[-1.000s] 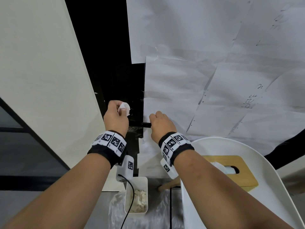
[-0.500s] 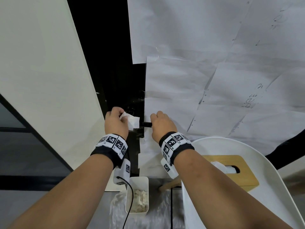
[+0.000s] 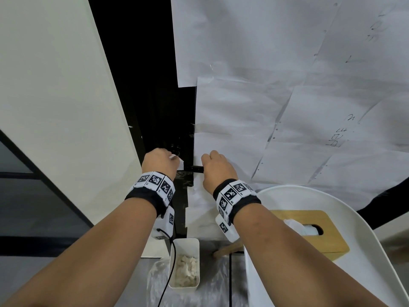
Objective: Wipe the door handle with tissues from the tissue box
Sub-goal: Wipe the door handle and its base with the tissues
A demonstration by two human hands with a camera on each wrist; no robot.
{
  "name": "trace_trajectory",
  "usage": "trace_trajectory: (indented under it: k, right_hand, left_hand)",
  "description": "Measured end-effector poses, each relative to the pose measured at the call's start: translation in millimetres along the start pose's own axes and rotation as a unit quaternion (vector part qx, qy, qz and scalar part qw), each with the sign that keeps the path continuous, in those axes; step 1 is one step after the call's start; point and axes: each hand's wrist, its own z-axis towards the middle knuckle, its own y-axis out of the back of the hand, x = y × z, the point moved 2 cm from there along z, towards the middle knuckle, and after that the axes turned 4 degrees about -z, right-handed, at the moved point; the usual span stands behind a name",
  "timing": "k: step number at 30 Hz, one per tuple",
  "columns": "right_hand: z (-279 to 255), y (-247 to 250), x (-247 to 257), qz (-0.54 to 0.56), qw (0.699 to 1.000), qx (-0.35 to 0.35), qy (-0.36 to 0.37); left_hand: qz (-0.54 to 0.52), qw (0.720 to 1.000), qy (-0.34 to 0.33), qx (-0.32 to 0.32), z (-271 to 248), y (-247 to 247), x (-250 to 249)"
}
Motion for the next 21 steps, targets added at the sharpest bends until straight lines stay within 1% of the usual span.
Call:
trace_trajectory:
  k: [3, 8, 18, 21]
  right_hand:
    - [0.0, 0.4, 0.5, 0.001, 1.0, 0.0, 0.002]
    - [-0.3, 0.1, -0.2, -0.003, 1.0, 0.001, 0.004]
    - [-0.8, 1.0, -0.5, 0.001, 1.0, 0.0, 0.006]
    - [-0.4, 1.8, -0.9, 0.0, 1.0, 0.001, 0.005]
  left_hand:
    - [0.017, 1.0, 0.019, 0.004, 7.1, -2.4, -1.1]
    - [0.018, 1.0, 0.019, 0.008, 13.3, -5.6, -1.3]
    - [-0.089, 0.994, 0.067, 0.001, 10.7, -16.5, 12.6]
    - [-0.095, 0.993, 0.062, 0.013, 9.4, -16.9, 16.3]
